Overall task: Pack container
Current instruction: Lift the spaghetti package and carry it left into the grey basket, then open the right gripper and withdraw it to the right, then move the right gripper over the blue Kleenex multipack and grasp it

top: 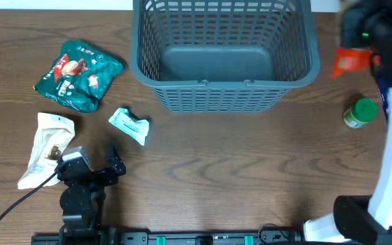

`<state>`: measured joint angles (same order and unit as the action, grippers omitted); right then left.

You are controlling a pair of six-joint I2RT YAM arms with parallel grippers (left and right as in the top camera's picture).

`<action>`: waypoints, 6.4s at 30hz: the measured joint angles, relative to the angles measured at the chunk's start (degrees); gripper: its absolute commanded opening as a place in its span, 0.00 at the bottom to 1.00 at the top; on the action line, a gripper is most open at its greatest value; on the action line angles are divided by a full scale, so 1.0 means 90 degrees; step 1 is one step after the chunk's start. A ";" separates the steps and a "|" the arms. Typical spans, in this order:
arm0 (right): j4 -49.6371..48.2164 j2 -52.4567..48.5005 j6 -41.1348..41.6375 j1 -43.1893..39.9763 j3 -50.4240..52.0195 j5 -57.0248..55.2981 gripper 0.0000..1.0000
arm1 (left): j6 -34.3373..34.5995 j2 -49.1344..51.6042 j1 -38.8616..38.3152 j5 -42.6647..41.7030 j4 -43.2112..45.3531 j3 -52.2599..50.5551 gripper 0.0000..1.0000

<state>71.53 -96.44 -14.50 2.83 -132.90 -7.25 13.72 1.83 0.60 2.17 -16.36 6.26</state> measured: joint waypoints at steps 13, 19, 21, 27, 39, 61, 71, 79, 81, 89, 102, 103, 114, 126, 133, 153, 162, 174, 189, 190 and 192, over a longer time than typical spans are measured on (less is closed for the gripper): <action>-0.0685 -0.0172 -0.1994 0.1630 -0.0012 0.0874 0.01 | 0.0000 0.0000 0.0000 0.0000 0.0000 0.0000 0.99; -0.0471 -0.0534 -0.3079 0.1766 -0.0015 0.0984 0.01 | 0.0000 0.0000 0.0000 0.0000 0.0000 0.0000 0.99; -0.0313 -0.0680 -0.3330 0.1766 -0.0015 0.0993 0.01 | 0.0000 0.0000 0.0000 0.0000 0.0000 0.0000 0.99; 0.0248 -0.1202 -0.3912 0.1766 -0.0015 0.0998 0.01 | 0.0000 0.0000 0.0000 0.0000 0.0000 0.0000 0.99; 0.1277 -0.2113 -0.4714 0.1766 -0.0015 0.1668 0.01 | 0.0000 0.0000 0.0000 0.0000 0.0000 0.0000 0.99; 0.1018 -0.2361 -0.4629 0.1766 -0.0146 0.2013 0.91 | 0.0000 0.0000 0.0000 0.0000 0.0000 0.0000 0.99; -0.0418 -0.2351 -0.2385 0.1763 -0.0199 0.0738 0.99 | 0.0000 0.0000 0.0000 0.0000 -0.0002 0.0002 0.98; 0.0410 -0.2312 0.0345 0.1294 -0.1093 -0.1146 0.99 | 0.0000 0.0000 0.0000 0.0000 -0.0002 0.0002 0.98; 0.0811 -0.2249 0.0962 0.0896 -0.1452 -0.1302 0.99 | 0.0000 0.0000 0.0000 0.0000 -0.0002 0.0000 0.99; 0.2195 -0.1872 0.2778 -0.0937 -0.2181 -0.1506 0.99 | 0.0000 0.0000 0.0000 0.0000 -0.0002 0.0002 0.98; 0.2839 -0.1826 0.4410 -0.2827 -0.2195 -0.1532 0.99 | 0.0000 0.0000 0.0000 0.0000 -0.0002 0.0002 0.99; 0.2837 -0.1824 0.4486 -0.2912 -0.2193 -0.1532 0.99 | 0.0000 0.0000 0.0000 0.0000 -0.0002 0.0002 0.99; 0.2820 -0.1826 0.5435 -0.3361 -0.1785 -0.1275 0.99 | 0.0000 0.0000 0.0000 0.0000 -0.0002 0.0002 0.99; 0.2778 -0.1826 0.5328 -0.3361 -0.1724 -0.1474 0.99 | 0.0000 0.0000 0.0000 0.0000 -0.0002 0.0002 0.99; 0.2778 -0.1819 0.6441 -0.3424 -0.0818 -0.1960 0.99 | 0.0000 0.0000 0.0000 0.0000 -0.0002 0.0002 0.99; 0.1540 -0.1843 1.1657 -0.4452 0.2402 -0.1999 0.88 | 0.0000 0.0000 0.0000 0.0000 -0.0002 0.0002 0.99; 0.0976 -0.1841 1.2002 -0.4653 0.2446 -0.2030 0.99 | 0.0000 0.0000 0.0000 0.0000 -0.0002 0.0002 0.99; -0.0022 -0.1836 1.3070 -0.4835 0.3359 -0.2018 0.99 | 0.0000 0.0000 0.0000 0.0000 -0.0002 0.0002 0.99; -0.1732 -0.1841 1.2823 -0.5134 0.4855 -0.2021 0.85 | 0.0000 0.0000 0.0000 0.0000 -0.0002 0.0002 0.98; -0.1768 -0.1841 1.2687 -0.5132 0.4855 -0.2052 0.85 | 0.0002 0.0000 0.0000 0.0000 -0.0002 0.0002 0.99; -0.1860 -0.1841 1.2339 -0.5122 0.4857 -0.2140 0.85 | 0.0000 0.0000 0.0000 0.0000 -0.0002 0.0002 0.99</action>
<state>54.78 -113.01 96.55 -43.27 -89.19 -26.50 13.72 1.83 0.60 2.17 -16.38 6.28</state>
